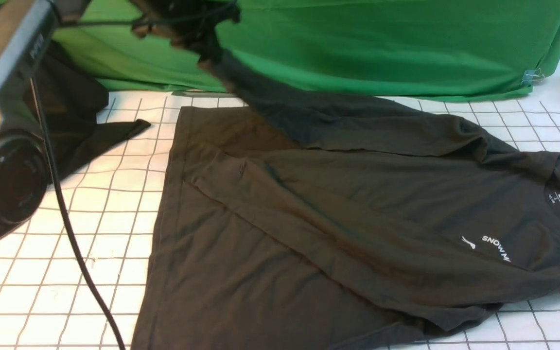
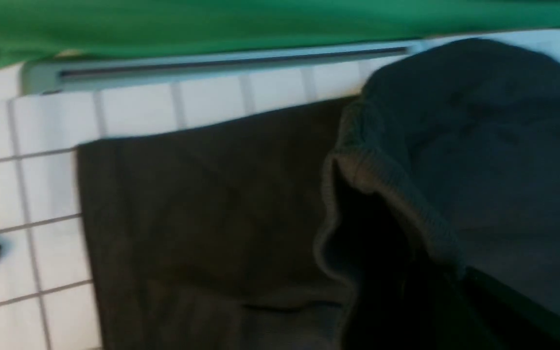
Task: Fold a long-sleeved shirt over a white checkered tablecloth.
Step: 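Grasp the near edge of the shirt at its hem and shoulder corners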
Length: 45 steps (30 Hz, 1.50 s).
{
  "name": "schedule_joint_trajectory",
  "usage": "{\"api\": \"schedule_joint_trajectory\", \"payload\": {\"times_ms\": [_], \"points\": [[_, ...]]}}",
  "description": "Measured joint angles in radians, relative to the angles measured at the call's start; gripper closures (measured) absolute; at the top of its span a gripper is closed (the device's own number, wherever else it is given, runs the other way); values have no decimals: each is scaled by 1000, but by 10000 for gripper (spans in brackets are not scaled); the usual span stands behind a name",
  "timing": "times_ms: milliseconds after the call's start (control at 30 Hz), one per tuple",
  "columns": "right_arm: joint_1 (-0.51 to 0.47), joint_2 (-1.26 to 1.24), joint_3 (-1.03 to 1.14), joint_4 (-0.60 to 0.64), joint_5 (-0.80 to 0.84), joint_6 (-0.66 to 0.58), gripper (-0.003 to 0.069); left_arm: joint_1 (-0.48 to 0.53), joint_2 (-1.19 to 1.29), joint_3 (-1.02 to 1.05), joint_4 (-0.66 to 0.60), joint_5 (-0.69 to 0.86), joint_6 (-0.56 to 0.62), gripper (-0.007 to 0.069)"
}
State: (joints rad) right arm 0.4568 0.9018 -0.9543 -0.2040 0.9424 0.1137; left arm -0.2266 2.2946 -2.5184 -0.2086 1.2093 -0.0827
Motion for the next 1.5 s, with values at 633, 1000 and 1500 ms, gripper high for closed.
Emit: {"api": "schedule_joint_trajectory", "payload": {"times_ms": [633, 1000, 1500], "points": [[0, 8, -18, -48, 29, 1, 577, -113, -473, 920, 137, -28, -127, 611], [0, 9, -18, -19, 28, 1, 571, -114, -472, 1082, 174, -73, -100, 426], [0, 9, -18, 15, 28, 1, 564, -247, -692, 1616, 158, -225, -244, 194]]}}
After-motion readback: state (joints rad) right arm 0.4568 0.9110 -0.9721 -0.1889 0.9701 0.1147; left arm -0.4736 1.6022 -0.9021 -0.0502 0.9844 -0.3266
